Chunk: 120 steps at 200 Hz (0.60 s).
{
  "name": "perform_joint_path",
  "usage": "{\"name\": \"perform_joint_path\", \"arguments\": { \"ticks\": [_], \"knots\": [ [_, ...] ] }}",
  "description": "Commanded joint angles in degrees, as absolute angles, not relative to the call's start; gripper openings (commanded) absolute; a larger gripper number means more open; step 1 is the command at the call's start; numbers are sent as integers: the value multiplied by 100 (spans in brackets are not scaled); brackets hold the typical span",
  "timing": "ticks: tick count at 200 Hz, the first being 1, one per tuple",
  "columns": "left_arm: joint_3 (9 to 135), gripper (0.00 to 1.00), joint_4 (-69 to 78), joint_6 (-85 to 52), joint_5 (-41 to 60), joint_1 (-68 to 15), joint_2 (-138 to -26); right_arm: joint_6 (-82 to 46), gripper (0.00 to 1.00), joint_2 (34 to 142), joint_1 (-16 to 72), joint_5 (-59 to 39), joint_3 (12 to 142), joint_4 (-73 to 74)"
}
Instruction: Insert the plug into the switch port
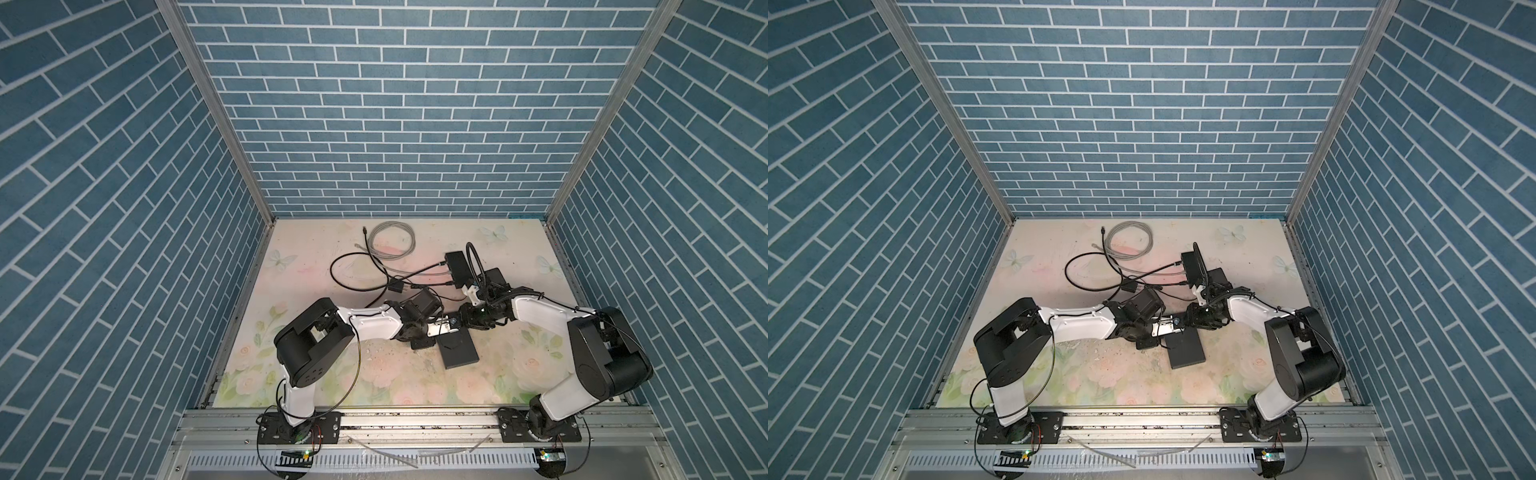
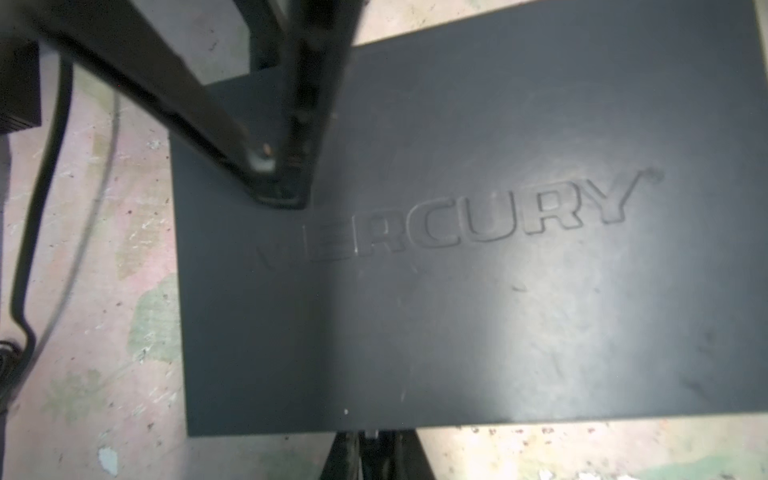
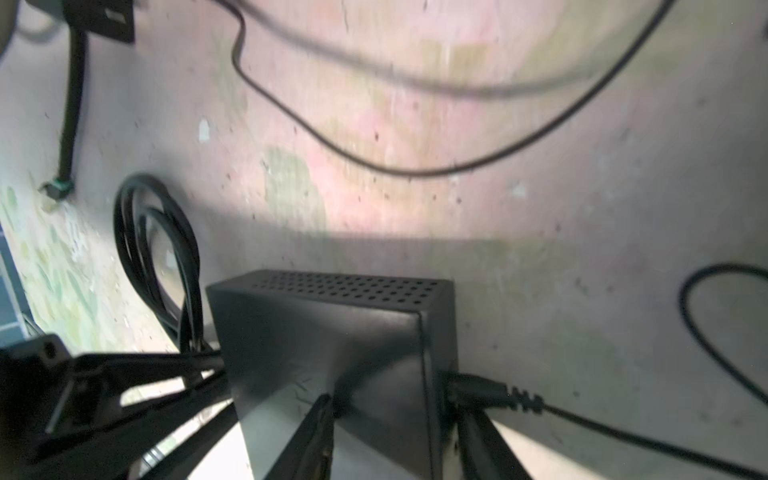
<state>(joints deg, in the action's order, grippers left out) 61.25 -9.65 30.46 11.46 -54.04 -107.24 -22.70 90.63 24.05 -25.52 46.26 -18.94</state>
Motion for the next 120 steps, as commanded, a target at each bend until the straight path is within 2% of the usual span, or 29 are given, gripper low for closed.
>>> {"name": "perform_joint_path", "arguments": {
  "ticks": [1,23,68,120],
  "knots": [
    [6224,0,-519,3221,1916,-5854,-11218,-2270,44,9288,2800,-3941,4591,-985],
    [6248,0,-177,2986,1768,-5840,-11276,-2365,43,9269,2929,-4121,4446,-929],
    [6367,0,414,1803,810,-5703,-11391,-2851,43,8996,3065,-4300,3872,-593],
    [5967,0,1667,1432,445,-5700,-11393,-3563,41,8744,3376,-4621,3227,84]
  ]
}}
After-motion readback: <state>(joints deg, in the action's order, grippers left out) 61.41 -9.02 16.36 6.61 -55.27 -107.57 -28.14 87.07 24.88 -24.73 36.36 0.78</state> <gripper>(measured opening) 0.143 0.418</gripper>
